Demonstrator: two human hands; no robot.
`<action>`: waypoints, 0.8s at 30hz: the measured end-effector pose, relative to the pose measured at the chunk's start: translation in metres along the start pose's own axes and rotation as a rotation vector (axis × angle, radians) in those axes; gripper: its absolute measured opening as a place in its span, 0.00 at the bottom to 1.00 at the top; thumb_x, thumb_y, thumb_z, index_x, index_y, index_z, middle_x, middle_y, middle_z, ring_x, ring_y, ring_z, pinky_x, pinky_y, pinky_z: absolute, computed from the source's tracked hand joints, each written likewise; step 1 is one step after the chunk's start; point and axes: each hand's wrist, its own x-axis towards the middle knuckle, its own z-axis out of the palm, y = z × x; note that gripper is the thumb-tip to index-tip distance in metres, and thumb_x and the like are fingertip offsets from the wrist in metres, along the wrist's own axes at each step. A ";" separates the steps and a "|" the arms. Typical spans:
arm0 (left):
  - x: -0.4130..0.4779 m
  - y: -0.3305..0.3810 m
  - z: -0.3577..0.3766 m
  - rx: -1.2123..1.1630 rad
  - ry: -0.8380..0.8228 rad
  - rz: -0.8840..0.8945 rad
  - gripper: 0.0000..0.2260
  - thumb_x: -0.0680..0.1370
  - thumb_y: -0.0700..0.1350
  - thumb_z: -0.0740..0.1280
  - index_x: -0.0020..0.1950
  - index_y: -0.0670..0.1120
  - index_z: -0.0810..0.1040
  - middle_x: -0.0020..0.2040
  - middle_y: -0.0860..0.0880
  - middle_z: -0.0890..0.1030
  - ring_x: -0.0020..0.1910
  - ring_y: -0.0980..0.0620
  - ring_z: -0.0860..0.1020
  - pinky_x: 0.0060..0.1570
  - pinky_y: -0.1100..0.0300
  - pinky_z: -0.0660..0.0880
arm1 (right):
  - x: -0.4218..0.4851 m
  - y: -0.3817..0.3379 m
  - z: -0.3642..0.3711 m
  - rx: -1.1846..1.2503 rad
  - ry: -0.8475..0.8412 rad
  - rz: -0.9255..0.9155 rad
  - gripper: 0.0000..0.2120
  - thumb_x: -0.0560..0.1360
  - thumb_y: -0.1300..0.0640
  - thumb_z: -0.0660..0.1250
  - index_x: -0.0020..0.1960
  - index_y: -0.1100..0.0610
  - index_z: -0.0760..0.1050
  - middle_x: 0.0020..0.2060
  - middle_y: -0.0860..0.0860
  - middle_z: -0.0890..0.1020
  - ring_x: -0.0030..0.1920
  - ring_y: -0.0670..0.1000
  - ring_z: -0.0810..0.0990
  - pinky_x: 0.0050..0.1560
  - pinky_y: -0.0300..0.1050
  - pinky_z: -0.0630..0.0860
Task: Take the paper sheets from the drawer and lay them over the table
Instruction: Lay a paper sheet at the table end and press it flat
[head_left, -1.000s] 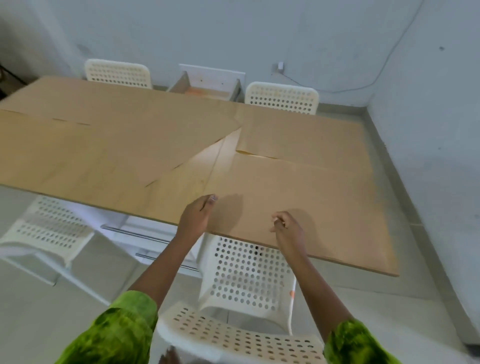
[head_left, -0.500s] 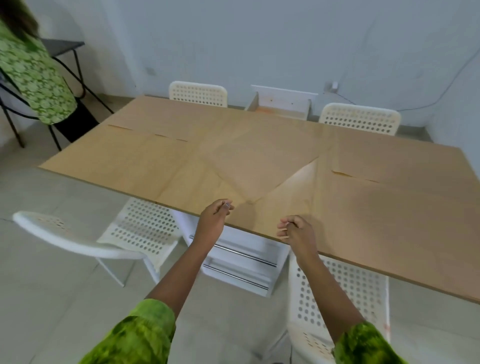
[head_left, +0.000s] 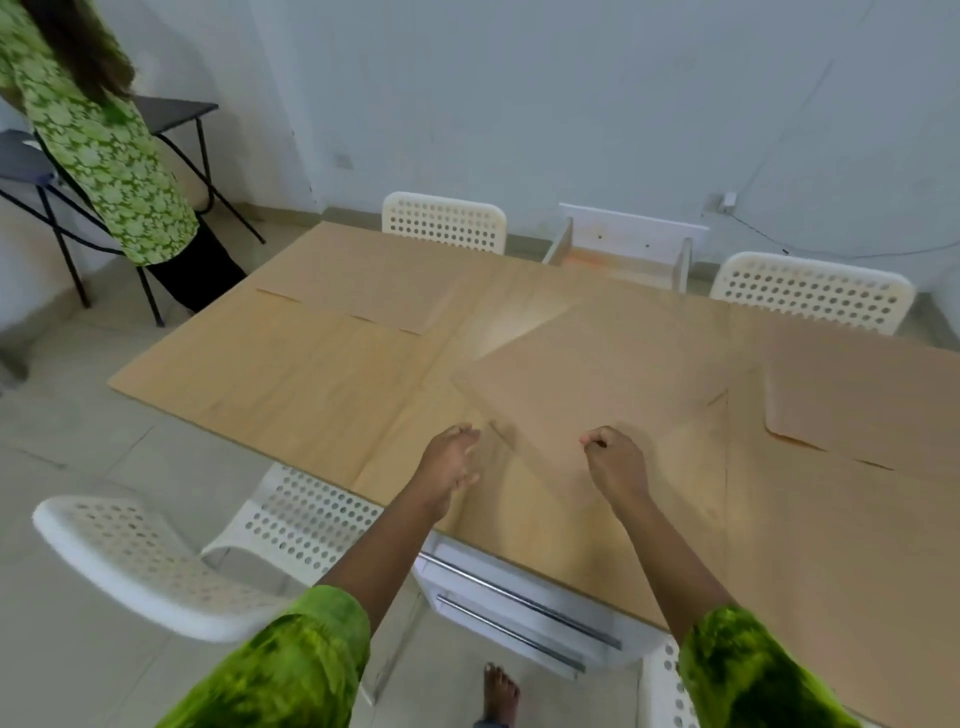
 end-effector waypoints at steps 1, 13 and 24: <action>0.009 0.001 0.002 -0.009 -0.008 -0.044 0.09 0.79 0.44 0.61 0.58 0.46 0.71 0.52 0.48 0.73 0.48 0.51 0.73 0.44 0.58 0.70 | 0.013 -0.002 0.000 -0.075 0.001 -0.002 0.13 0.75 0.63 0.58 0.55 0.59 0.78 0.56 0.54 0.81 0.57 0.54 0.77 0.53 0.43 0.70; 0.068 0.040 0.068 -0.286 0.103 -0.351 0.15 0.79 0.42 0.59 0.65 0.41 0.69 0.54 0.43 0.75 0.46 0.46 0.73 0.50 0.57 0.69 | 0.071 0.002 -0.014 -0.580 -0.080 -0.055 0.16 0.78 0.59 0.53 0.59 0.62 0.74 0.60 0.58 0.74 0.59 0.58 0.75 0.55 0.46 0.71; 0.096 0.028 0.081 0.016 0.084 -0.008 0.15 0.77 0.35 0.58 0.63 0.40 0.74 0.53 0.44 0.80 0.51 0.43 0.78 0.53 0.52 0.77 | 0.087 -0.009 -0.026 -0.373 -0.077 0.025 0.15 0.77 0.64 0.55 0.57 0.63 0.77 0.60 0.57 0.79 0.61 0.57 0.75 0.58 0.44 0.69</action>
